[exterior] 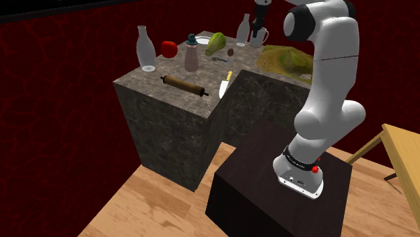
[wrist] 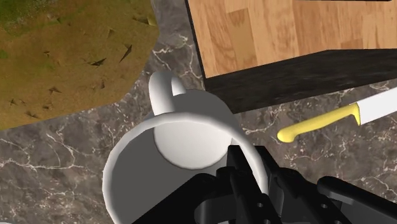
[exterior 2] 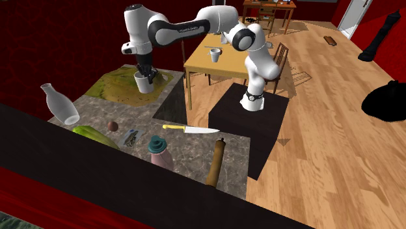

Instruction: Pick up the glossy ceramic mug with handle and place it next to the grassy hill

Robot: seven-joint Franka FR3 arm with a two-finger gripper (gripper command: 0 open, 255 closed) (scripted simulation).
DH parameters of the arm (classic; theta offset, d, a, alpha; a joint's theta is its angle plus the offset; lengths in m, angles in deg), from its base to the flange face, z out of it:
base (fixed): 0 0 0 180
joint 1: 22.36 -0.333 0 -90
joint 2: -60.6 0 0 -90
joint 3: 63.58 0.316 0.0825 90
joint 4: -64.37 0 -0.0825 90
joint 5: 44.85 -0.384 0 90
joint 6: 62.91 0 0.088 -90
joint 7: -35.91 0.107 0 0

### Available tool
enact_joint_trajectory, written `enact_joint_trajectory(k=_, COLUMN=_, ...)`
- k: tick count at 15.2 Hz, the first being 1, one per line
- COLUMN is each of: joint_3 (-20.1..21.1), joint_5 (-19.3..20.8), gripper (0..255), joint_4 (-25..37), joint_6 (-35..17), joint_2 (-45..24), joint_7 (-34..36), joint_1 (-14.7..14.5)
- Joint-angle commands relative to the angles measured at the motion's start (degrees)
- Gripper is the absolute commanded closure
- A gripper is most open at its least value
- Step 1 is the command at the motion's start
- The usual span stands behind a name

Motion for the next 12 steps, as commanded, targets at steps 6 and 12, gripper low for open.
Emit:
enact_joint_trajectory(k=6, joint_3=0.6, joint_5=-3.4, gripper=255, joint_4=26.3, joint_6=9.9, joint_2=-16.0, joint_7=-5.0, joint_1=9.6)
enact_joint_trajectory(k=12, joint_3=0.0, joint_5=-2.6, gripper=255, joint_4=12.1, joint_6=1.1, joint_2=-10.7, joint_7=-5.4, joint_1=7.2)
